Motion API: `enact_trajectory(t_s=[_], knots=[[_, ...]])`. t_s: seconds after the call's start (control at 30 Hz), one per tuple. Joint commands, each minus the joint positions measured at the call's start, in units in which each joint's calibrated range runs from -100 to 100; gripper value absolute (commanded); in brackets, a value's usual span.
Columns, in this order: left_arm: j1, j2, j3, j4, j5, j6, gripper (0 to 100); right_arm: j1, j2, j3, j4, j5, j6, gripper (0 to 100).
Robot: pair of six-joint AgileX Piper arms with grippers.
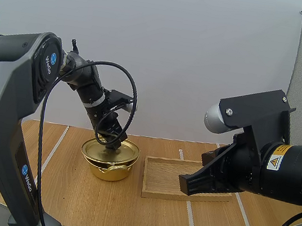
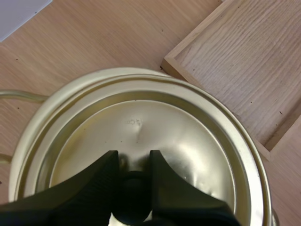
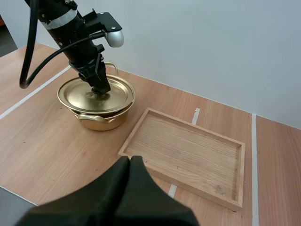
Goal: Open the pot, put the pineapple inside, and close it
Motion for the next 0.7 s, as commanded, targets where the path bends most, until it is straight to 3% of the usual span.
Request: enact_trajectory(t_s=[0.0,0.67], knots=[[-0.15,0.0,0.3,0.3,-4.2,0.6,0,-0.2,-0.5,0.3,-0.2,0.0,-0.3,0],[-0.15,1.7,0.3,0.3,-7.5,0.5,0,-0.2,-0.5,0.3,-0.2,0.0,-0.3,0]])
